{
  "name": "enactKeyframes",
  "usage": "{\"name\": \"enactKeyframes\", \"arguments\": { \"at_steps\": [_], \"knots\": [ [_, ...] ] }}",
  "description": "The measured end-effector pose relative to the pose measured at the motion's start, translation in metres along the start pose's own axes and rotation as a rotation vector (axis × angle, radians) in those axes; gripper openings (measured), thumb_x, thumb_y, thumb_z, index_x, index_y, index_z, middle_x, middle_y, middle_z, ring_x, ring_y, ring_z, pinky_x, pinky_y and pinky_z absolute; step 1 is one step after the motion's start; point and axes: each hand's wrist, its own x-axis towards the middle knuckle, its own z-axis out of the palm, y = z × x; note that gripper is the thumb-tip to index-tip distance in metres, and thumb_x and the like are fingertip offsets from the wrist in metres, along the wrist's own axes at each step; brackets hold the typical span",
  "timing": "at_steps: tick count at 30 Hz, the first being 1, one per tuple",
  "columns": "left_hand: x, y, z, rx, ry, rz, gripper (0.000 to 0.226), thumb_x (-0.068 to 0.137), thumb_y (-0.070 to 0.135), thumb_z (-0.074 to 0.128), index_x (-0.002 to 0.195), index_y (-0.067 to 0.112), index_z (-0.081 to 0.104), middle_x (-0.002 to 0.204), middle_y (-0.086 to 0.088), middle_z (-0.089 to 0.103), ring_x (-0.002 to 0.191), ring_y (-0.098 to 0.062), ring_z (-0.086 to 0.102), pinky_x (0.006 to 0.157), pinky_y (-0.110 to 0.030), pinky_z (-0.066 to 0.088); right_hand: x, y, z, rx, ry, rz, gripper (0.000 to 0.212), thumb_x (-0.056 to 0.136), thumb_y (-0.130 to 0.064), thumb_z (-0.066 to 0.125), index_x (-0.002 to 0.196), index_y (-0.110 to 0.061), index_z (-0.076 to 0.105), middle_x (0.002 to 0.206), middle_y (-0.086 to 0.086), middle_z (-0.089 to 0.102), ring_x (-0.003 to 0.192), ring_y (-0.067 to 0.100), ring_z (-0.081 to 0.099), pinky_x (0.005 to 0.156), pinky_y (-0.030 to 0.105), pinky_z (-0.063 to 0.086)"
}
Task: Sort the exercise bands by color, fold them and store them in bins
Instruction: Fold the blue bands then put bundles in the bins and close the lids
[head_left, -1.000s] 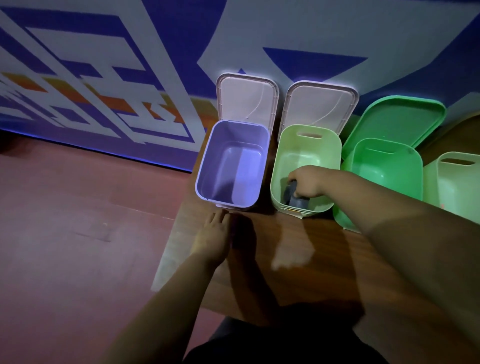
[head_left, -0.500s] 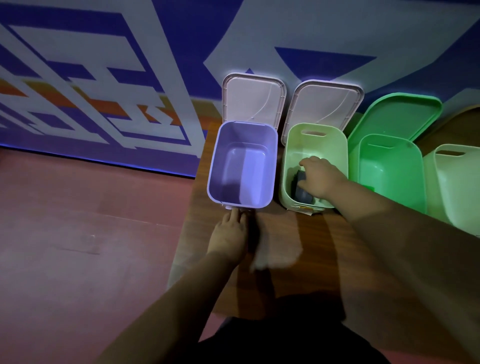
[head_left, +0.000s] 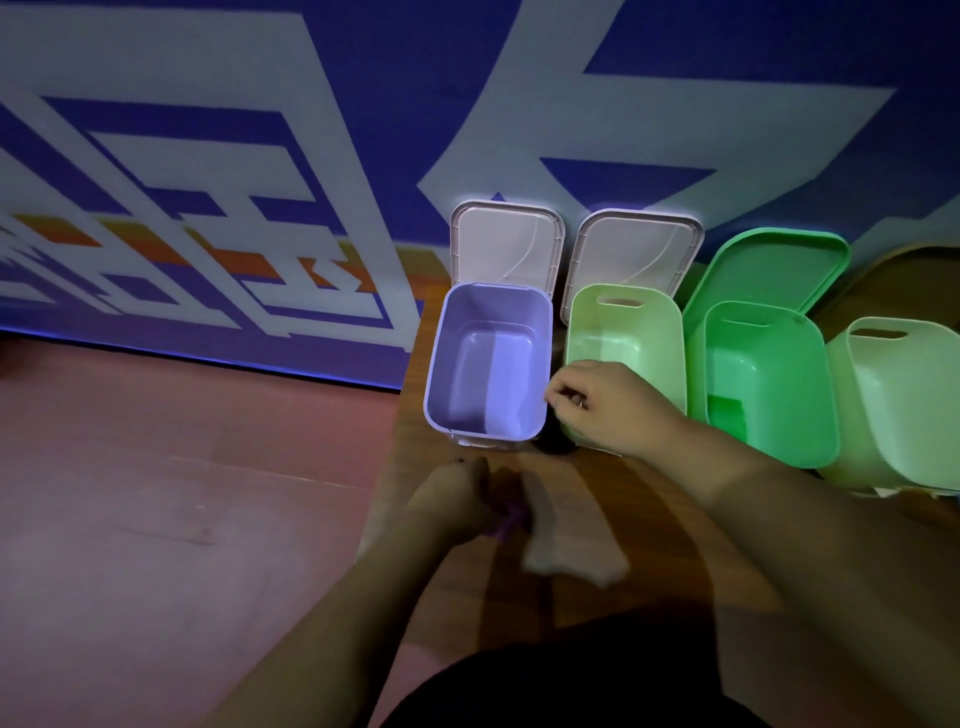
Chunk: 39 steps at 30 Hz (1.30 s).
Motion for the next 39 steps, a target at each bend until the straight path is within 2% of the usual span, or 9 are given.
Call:
{"name": "enactKeyframes", "arguments": {
  "at_steps": [3, 6, 12, 19, 22, 26, 32, 36, 39],
  "knots": [
    [-0.011, 0.009, -0.025, -0.494, 0.057, 0.000, 0.040, 0.079, 0.020, 0.093, 0.066, 0.025, 0.055, 0.063, 0.016, 0.062, 0.065, 0.003, 0.057, 0.069, -0.010, 0.048, -0.004, -0.008, 0.009, 0.154, -0.154, 0.056, 0.042, 0.090, -0.061, 0.072, 0.118, -0.031, 0.070, 0.111, -0.017, 0.066, 0.098, 0.002, 0.065, 0.087, 0.024, 0.054],
    [-0.015, 0.013, -0.042, -1.061, 0.019, 0.021, 0.029, 0.079, 0.015, 0.089, 0.091, 0.009, 0.063, 0.082, -0.004, 0.066, 0.077, -0.017, 0.063, 0.078, -0.038, 0.060, -0.002, -0.014, 0.014, 0.338, -0.250, 0.179, 0.082, 0.071, -0.090, 0.068, 0.133, -0.038, 0.063, 0.130, -0.021, 0.066, 0.117, 0.002, 0.064, 0.101, 0.027, 0.052],
    [-0.004, 0.026, -0.058, -1.368, 0.115, -0.017, 0.021, 0.096, 0.012, 0.076, 0.107, 0.005, 0.059, 0.091, -0.012, 0.064, 0.078, -0.019, 0.066, 0.084, -0.037, 0.060, 0.017, -0.023, -0.008, 0.802, -0.202, 0.239, 0.034, 0.089, -0.023, 0.087, 0.120, -0.024, 0.072, 0.118, 0.001, 0.078, 0.116, 0.021, 0.073, 0.099, 0.033, 0.059],
    [0.020, 0.013, -0.064, -1.132, 0.172, -0.074, 0.023, 0.097, 0.031, 0.075, 0.107, 0.011, 0.077, 0.101, -0.008, 0.080, 0.093, -0.026, 0.073, 0.098, -0.052, 0.059, 0.051, -0.013, -0.007, 0.494, -0.132, 0.263, 0.024, 0.084, -0.024, 0.087, 0.105, -0.026, 0.075, 0.103, -0.002, 0.077, 0.103, 0.024, 0.073, 0.098, 0.046, 0.056],
    [0.034, -0.001, -0.069, -0.859, 0.325, -0.153, 0.018, 0.099, 0.033, 0.067, 0.097, 0.020, 0.078, 0.089, -0.005, 0.079, 0.082, -0.020, 0.074, 0.086, -0.051, 0.063, 0.068, -0.014, 0.001, 0.282, -0.106, 0.259, 0.027, 0.087, -0.025, 0.084, 0.111, -0.025, 0.072, 0.103, -0.004, 0.074, 0.096, 0.023, 0.069, 0.090, 0.040, 0.056],
    [0.051, -0.020, -0.076, -0.642, 0.417, -0.244, 0.023, 0.102, 0.028, 0.064, 0.122, 0.017, 0.069, 0.111, -0.001, 0.074, 0.095, -0.021, 0.069, 0.085, -0.036, 0.057, 0.094, -0.013, 0.019, -0.047, -0.112, 0.212, 0.027, 0.090, -0.022, 0.076, 0.115, -0.015, 0.068, 0.109, 0.007, 0.070, 0.100, 0.032, 0.065, 0.082, 0.038, 0.051],
    [0.070, -0.038, -0.076, -0.553, 0.457, -0.237, 0.026, 0.097, 0.016, 0.064, 0.123, 0.016, 0.064, 0.118, -0.001, 0.066, 0.094, -0.019, 0.066, 0.079, -0.034, 0.057, 0.128, -0.018, 0.055, -0.303, -0.443, 0.198, 0.030, 0.098, -0.024, 0.065, 0.125, -0.011, 0.063, 0.126, 0.014, 0.066, 0.112, 0.037, 0.064, 0.090, 0.045, 0.056],
    [0.076, -0.043, -0.075, -0.582, 0.446, -0.234, 0.025, 0.093, 0.012, 0.066, 0.118, 0.017, 0.063, 0.112, 0.000, 0.065, 0.091, -0.018, 0.064, 0.073, -0.029, 0.050, 0.143, -0.019, 0.074, -0.369, -0.627, 0.198, 0.010, 0.101, -0.018, 0.058, 0.102, -0.010, 0.064, 0.105, 0.016, 0.067, 0.099, 0.039, 0.064, 0.086, 0.043, 0.056],
    [0.079, -0.047, -0.076, -0.583, 0.439, -0.233, 0.020, 0.094, 0.014, 0.064, 0.113, 0.019, 0.064, 0.109, 0.002, 0.066, 0.091, -0.018, 0.065, 0.076, -0.031, 0.050, 0.149, -0.022, 0.082, -0.397, -0.722, 0.213, 0.017, 0.102, -0.008, 0.051, 0.087, -0.017, 0.050, 0.092, 0.011, 0.055, 0.092, 0.036, 0.056, 0.079, 0.039, 0.048]
  ]
}}
